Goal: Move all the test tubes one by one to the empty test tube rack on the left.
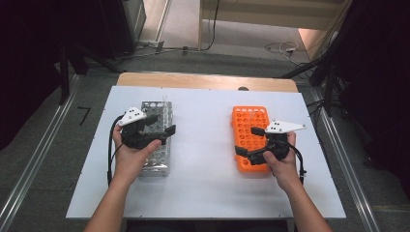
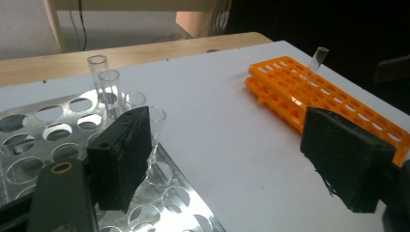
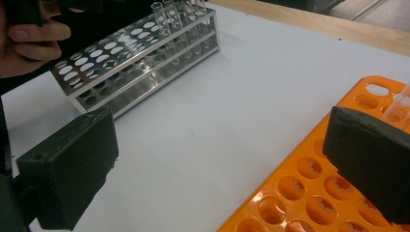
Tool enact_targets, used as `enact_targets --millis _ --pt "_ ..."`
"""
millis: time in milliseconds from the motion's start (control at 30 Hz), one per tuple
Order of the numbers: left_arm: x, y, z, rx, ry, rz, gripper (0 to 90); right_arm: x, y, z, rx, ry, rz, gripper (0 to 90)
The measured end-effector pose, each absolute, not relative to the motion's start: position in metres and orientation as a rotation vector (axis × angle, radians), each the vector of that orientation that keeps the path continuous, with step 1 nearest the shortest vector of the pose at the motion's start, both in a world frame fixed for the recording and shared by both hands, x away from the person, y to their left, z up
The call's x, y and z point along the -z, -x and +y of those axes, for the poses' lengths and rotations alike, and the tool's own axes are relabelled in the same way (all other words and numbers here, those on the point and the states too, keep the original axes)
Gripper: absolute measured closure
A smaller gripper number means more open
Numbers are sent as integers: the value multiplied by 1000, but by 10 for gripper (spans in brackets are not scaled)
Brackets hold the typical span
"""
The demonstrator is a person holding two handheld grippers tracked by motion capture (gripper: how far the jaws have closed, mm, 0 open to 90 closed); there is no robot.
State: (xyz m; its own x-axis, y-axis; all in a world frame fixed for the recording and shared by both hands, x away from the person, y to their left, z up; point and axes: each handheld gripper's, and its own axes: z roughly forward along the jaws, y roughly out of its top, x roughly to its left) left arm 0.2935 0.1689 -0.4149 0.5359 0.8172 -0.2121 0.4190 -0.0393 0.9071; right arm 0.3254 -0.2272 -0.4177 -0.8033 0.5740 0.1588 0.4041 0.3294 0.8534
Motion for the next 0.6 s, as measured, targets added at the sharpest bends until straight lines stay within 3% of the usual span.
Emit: enact_targets --millis 333,600 --pt "416 -279 156 -414 -1669 1007 8 426 -345 -238 -1418 -993 2391 0" --pt "417 -271 153 -387 -1660 955 0 433 -363 -245 -1375 -1096 2366 10"
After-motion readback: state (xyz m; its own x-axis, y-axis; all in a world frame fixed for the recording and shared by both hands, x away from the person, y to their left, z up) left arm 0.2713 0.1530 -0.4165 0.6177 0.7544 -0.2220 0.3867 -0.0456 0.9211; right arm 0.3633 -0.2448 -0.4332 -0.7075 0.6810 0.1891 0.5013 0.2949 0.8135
